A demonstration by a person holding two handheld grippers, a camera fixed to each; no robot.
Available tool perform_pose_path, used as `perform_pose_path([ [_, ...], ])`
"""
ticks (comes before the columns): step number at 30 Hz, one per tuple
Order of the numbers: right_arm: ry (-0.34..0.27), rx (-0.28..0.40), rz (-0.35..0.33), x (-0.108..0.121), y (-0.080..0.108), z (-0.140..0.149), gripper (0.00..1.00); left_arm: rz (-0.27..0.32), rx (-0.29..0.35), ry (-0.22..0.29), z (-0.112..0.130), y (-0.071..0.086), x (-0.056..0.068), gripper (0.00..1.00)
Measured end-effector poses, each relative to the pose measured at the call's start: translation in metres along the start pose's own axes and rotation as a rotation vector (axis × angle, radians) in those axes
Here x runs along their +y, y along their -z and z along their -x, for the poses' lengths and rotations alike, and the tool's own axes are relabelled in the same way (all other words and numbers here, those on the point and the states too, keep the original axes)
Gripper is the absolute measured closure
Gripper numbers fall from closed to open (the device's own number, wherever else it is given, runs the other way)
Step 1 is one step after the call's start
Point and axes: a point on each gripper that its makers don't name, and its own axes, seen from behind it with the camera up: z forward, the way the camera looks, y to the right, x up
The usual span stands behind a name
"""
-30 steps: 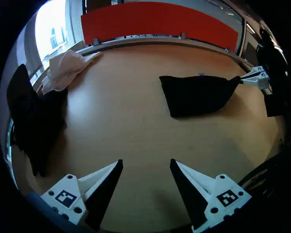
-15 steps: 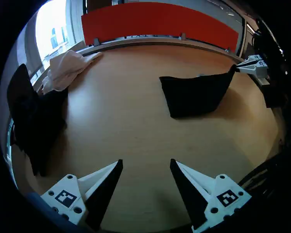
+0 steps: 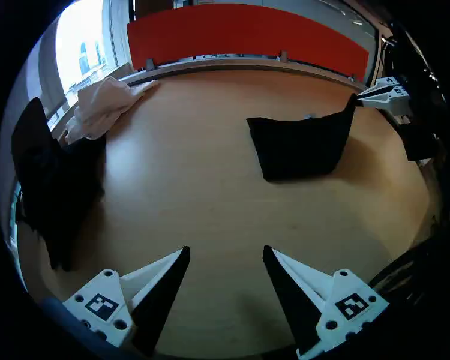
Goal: Fold towel
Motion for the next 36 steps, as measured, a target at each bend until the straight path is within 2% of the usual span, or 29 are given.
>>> perform_pose_path([
  [18, 0.104, 0.002, -0.114, -0.032, -0.040, -0.032, 0.97, -0.006, 0.001, 0.016, 0.003, 0.006, -0.003, 0.10],
  [32, 0.163, -0.019, -0.148, -0.033, -0.054, -0.038, 0.97, -0.006, 0.000, 0.027, 0.004, 0.006, -0.003, 0.10],
  [36, 0.196, -0.027, -0.158, -0.033, -0.059, -0.041, 0.97, -0.007, 0.000, 0.030, 0.005, 0.007, -0.003, 0.10],
])
